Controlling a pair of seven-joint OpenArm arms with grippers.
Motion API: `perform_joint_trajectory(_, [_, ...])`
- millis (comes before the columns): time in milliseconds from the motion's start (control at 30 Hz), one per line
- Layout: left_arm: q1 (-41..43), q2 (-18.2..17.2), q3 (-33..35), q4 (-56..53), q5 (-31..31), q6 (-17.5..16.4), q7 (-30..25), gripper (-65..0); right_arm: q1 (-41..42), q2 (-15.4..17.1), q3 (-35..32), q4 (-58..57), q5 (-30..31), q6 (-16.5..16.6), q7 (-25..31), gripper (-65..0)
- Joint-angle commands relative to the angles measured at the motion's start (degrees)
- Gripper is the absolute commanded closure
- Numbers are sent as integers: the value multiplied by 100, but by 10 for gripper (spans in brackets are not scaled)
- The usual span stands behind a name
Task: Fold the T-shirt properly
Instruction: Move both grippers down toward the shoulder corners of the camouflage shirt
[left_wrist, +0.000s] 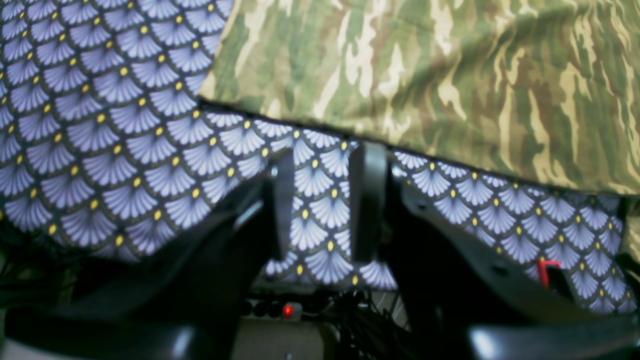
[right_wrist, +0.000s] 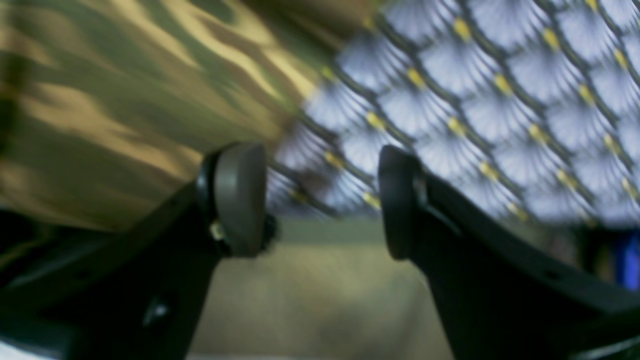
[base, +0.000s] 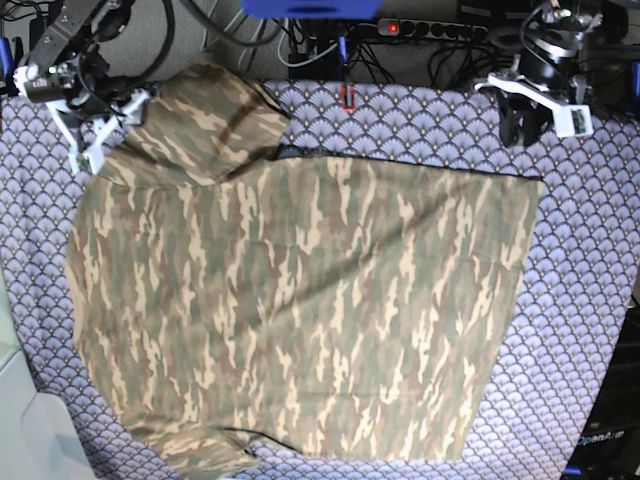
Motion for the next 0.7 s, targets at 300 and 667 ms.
perform_joint_trajectory(300, [44,-51,-34,107,3,-17,-136,-189,143,33,55,38,811,17,-231,-367])
perform_joint_trajectory(667, [62,-69,-34,107,3,-8,-136,-189,134,24,55,-1158,846,17,112,-367])
